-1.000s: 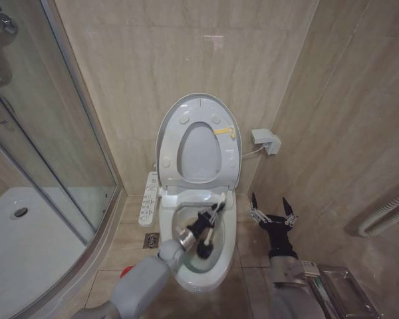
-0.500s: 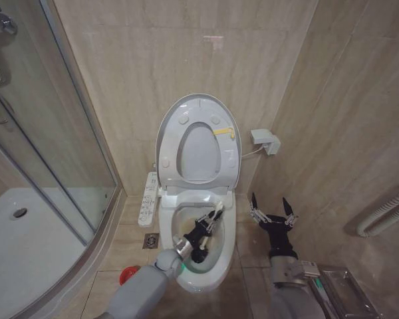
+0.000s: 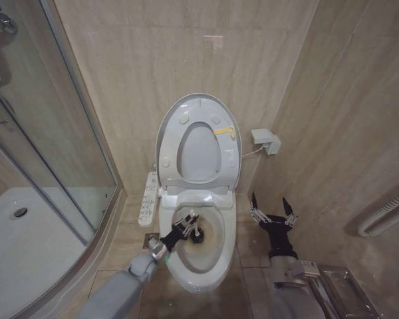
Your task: Open the toilet lid, clean the toilet bowl with a toilet brush, close the toilet lid, and flush.
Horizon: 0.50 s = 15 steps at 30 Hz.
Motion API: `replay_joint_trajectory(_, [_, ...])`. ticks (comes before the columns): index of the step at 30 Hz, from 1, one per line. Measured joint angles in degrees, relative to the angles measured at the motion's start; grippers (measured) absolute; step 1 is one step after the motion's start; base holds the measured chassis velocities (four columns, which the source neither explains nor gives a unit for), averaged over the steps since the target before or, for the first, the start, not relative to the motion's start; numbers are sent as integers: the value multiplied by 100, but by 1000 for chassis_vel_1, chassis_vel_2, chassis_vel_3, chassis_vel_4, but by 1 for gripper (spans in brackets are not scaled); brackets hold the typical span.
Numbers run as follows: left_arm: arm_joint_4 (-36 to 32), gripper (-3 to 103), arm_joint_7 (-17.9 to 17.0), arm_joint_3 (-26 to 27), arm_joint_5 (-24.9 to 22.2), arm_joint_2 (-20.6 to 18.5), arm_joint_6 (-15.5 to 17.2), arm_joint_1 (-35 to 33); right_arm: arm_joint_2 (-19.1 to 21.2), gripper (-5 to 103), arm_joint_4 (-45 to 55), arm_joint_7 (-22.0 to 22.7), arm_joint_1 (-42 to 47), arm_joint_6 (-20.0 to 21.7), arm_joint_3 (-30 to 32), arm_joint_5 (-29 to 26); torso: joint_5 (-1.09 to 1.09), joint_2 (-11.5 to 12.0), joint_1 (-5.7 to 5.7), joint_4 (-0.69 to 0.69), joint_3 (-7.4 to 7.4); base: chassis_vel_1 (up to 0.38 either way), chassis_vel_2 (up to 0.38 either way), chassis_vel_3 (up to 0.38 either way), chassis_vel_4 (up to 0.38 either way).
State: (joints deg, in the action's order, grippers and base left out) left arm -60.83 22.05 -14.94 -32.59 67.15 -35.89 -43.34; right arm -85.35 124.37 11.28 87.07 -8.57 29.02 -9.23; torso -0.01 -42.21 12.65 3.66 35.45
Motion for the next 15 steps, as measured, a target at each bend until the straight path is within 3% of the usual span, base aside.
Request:
replay_joint_trajectory(8, [-14, 18, 108, 179, 189, -117, -188, -498, 0, 100, 0, 0, 0, 0, 0, 0, 1, 0, 0, -1, -1, 0, 0, 0, 0])
replay_joint_trajectory(15, [-48, 18, 101, 166, 209, 43, -158, -278, 0, 100, 0, 0, 0, 0, 0, 0, 0, 0, 0, 3, 0, 0, 0, 0, 0])
